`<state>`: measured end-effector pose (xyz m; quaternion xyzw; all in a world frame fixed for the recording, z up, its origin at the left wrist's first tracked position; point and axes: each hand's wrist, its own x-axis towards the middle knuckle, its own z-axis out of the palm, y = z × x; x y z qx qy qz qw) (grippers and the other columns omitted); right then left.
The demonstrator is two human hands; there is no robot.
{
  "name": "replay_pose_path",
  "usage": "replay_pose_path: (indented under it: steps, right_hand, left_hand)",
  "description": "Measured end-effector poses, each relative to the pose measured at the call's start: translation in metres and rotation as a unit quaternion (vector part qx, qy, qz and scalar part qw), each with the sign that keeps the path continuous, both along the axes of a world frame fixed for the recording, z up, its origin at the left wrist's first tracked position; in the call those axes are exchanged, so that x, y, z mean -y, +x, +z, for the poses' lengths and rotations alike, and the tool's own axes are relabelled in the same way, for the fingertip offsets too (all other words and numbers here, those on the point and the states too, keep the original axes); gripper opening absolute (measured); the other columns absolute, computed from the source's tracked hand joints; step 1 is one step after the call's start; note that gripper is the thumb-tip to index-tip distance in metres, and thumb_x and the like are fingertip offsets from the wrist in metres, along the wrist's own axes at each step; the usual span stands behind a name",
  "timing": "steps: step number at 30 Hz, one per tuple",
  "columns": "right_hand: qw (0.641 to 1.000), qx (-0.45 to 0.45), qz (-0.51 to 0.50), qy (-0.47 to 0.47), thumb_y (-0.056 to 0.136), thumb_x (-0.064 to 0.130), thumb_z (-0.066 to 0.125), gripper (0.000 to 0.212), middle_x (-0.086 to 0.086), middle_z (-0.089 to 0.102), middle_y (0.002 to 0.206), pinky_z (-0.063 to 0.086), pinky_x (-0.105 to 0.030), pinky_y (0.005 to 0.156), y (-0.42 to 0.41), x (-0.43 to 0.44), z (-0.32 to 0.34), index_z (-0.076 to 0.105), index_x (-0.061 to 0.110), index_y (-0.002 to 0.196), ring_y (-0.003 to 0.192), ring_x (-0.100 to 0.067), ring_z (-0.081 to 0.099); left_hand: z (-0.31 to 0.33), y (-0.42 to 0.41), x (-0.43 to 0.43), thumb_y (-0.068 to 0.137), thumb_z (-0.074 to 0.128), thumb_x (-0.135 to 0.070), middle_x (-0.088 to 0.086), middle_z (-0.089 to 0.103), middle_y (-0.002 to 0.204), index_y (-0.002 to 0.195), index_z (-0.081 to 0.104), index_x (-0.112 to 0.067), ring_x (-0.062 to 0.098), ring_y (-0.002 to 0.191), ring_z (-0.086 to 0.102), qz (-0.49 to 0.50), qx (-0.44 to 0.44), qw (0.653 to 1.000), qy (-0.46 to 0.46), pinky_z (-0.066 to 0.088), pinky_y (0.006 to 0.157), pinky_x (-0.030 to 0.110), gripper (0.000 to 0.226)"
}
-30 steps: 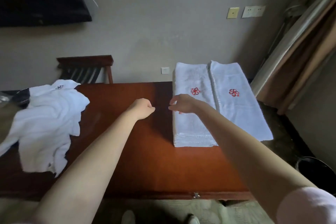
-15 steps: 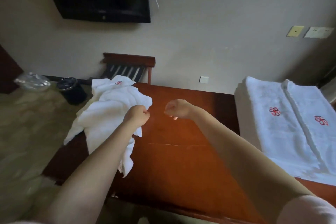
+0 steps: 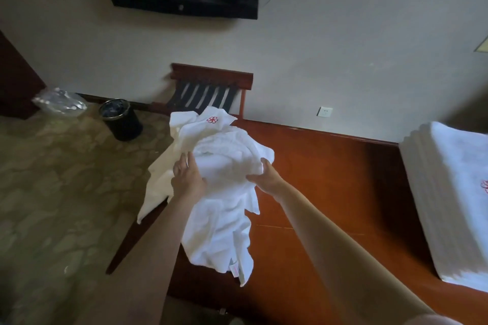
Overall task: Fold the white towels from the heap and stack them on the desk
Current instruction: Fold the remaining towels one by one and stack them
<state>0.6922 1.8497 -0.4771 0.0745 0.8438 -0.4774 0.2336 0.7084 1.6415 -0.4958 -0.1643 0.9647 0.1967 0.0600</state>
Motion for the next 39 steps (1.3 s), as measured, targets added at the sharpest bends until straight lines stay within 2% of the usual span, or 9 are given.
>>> replay_pose_path:
  steps: [4,7,9,13,19,23,28,33,39]
  right_hand:
    - [0.994,0.057,-0.048,-0.082,0.09,0.024,0.067,0.093,-0.011,0.018,0.158,0.031,-0.041,0.109,-0.011,0.008,-0.007,-0.001,0.018,0.154,0.143,-0.032,0.024]
    - [0.987,0.077,-0.103,-0.101,0.09,0.03,0.067,0.081,-0.012,0.037,0.147,0.041,-0.032,0.09,-0.023,0.013,-0.008,0.017,0.015,0.152,0.129,-0.03,0.042]
    - [0.989,0.071,-0.114,-0.061,0.092,0.031,0.063,0.054,-0.011,0.055,0.124,0.041,-0.022,0.067,-0.03,0.017,-0.01,0.046,0.009,0.137,0.098,-0.024,0.053]
    - [0.995,0.012,-0.091,-0.039,0.09,0.018,0.057,0.016,-0.008,0.052,0.081,0.035,-0.029,0.06,-0.033,0.01,-0.012,0.057,0.005,0.082,0.071,-0.021,0.046]
    - [0.914,-0.057,-0.267,-0.301,0.093,0.019,0.049,0.02,-0.002,0.07,0.096,0.049,-0.029,0.071,-0.042,-0.072,0.036,0.062,0.012,0.107,0.088,-0.018,0.064]
    - [0.875,-0.134,-0.333,-0.325,0.088,0.023,0.058,0.014,0.007,0.063,0.062,0.044,-0.018,0.049,-0.029,-0.124,0.07,0.058,0.02,0.075,0.057,-0.01,0.059]
    - [0.828,-0.215,-0.39,-0.34,0.068,0.03,0.066,0.026,0.004,0.043,0.059,0.037,-0.022,0.051,0.0,-0.187,0.102,0.042,0.026,0.058,0.052,-0.011,0.043]
    - [0.883,-0.184,-0.386,-0.194,0.081,0.03,0.067,0.021,-0.001,0.052,0.061,0.041,-0.021,0.052,0.032,-0.251,0.07,0.055,0.017,0.071,0.054,-0.013,0.051]
    - [0.957,-0.001,-0.219,0.191,0.084,0.025,0.058,0.02,-0.004,0.059,0.074,0.04,-0.028,0.059,0.075,-0.299,-0.011,0.065,0.007,0.084,0.069,-0.023,0.055]
  left_hand:
    - [-0.004,-0.018,0.007,0.094,0.052,-0.03,0.011,0.051,0.135,0.143,0.031,-0.012,0.034,0.121,0.049,0.051,0.057,0.994,0.081,0.041,0.099,0.046,0.057]
    - [0.0,-0.025,-0.003,0.092,0.054,-0.033,0.01,0.063,0.1,0.104,0.06,-0.009,0.031,0.098,0.059,0.024,0.006,0.991,0.134,0.048,0.082,0.036,0.027]
    - [0.008,-0.03,-0.014,0.092,0.055,-0.028,0.004,0.055,0.073,0.076,0.053,-0.009,0.026,0.078,0.057,0.014,-0.046,0.976,0.213,0.042,0.066,0.032,0.025]
    - [0.035,-0.042,-0.028,0.095,0.054,-0.026,-0.002,0.055,0.08,0.085,0.056,-0.012,0.014,0.079,0.051,0.01,-0.136,0.949,0.283,0.038,0.069,0.023,0.017]
    - [0.079,-0.05,-0.063,0.09,0.055,-0.015,0.008,0.04,0.067,0.07,0.046,0.008,0.015,0.066,0.038,-0.049,-0.191,0.921,0.336,0.031,0.056,0.017,0.031]
    - [0.1,-0.037,-0.118,0.083,0.059,-0.012,0.001,0.024,0.06,0.064,0.026,-0.002,0.013,0.059,0.024,-0.103,-0.194,0.87,0.442,0.022,0.054,0.026,0.039]
    - [0.097,-0.026,-0.174,0.076,0.053,-0.022,-0.009,0.024,0.056,0.059,0.024,-0.017,0.011,0.056,0.023,-0.152,-0.193,0.868,0.431,0.019,0.05,0.022,0.034]
    - [0.047,-0.023,-0.209,0.086,0.052,-0.015,-0.001,0.048,0.072,0.077,0.052,-0.015,0.015,0.064,0.044,-0.202,0.016,0.949,0.24,0.033,0.054,0.026,0.009]
    - [-0.001,0.011,-0.222,0.089,0.05,-0.02,0.0,0.056,0.088,0.105,0.06,-0.01,0.016,0.075,0.056,-0.348,0.353,0.868,0.028,0.044,0.065,0.026,0.022]
